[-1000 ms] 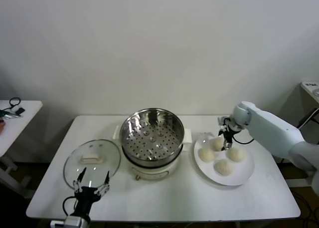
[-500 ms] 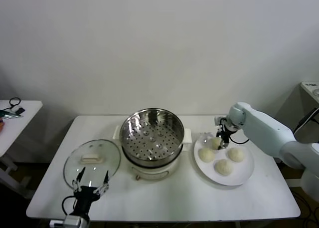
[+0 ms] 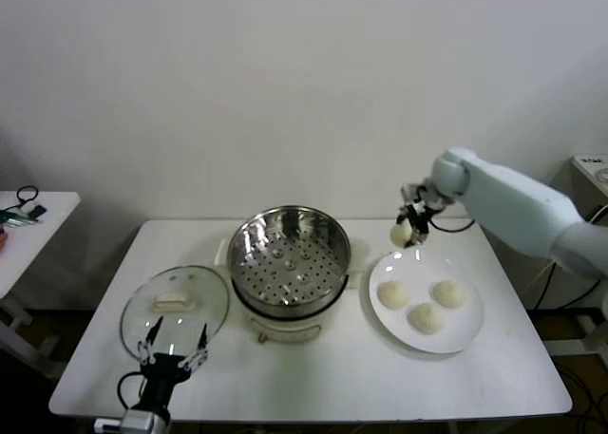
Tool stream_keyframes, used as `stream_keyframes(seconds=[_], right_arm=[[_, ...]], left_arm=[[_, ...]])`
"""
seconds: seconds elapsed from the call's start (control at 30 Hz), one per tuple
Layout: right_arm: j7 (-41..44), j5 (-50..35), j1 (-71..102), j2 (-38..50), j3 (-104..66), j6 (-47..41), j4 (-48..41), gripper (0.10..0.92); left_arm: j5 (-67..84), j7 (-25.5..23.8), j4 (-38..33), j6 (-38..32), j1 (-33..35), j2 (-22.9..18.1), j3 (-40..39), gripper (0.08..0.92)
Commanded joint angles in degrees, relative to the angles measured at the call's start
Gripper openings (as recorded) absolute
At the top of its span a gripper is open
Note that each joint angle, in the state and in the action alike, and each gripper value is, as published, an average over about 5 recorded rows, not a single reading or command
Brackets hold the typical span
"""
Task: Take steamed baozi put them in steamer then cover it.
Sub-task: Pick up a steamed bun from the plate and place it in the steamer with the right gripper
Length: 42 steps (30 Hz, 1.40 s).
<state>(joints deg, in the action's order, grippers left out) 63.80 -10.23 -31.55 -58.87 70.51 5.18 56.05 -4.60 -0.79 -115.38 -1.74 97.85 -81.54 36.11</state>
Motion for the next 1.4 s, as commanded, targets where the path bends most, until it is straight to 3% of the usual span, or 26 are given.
stream_keyframes(seconds=[0.03,0.17,0.37,0.7,1.07,1.4], right_arm=[[1.33,-7.74,-18.76,-4.16,11.79,15.44,9.76,0.676],[1.31,-6.09,-20.97,-11.18,13.64,24.34,12.67,0.678],[0.12,-0.25,-16.17,-19.52,13.27,30.71,11.33,0.679],[-0.6,17.96,1.02,-30.64,6.19,42.65,-12.68,0.679],[-6.45,28.32,9.21,-31.78,-0.65,42.34,-19.9,0.679],[-8.87,31.9,11.08,-32.89,-3.69,42.57,-24.13,0.68]], left_arm=[[-0.22,-0.05,-0.04,-0.01,-0.09,0.02,-0.13,0.823],[-0.64,-0.06,-0.35,-0.03,-0.22,0.0,-0.15,0.823],[-0.64,-0.13,-1.01,0.19,-0.54,-0.11,0.07,0.823],[-0.45,-0.13,-1.62,0.27,-0.57,-0.55,0.3,0.823],[-0.6,-0.04,-1.23,0.12,-0.59,-0.63,0.03,0.823],[-0.71,-0.09,-0.86,0.24,-1.43,-0.66,-0.09,0.823]])
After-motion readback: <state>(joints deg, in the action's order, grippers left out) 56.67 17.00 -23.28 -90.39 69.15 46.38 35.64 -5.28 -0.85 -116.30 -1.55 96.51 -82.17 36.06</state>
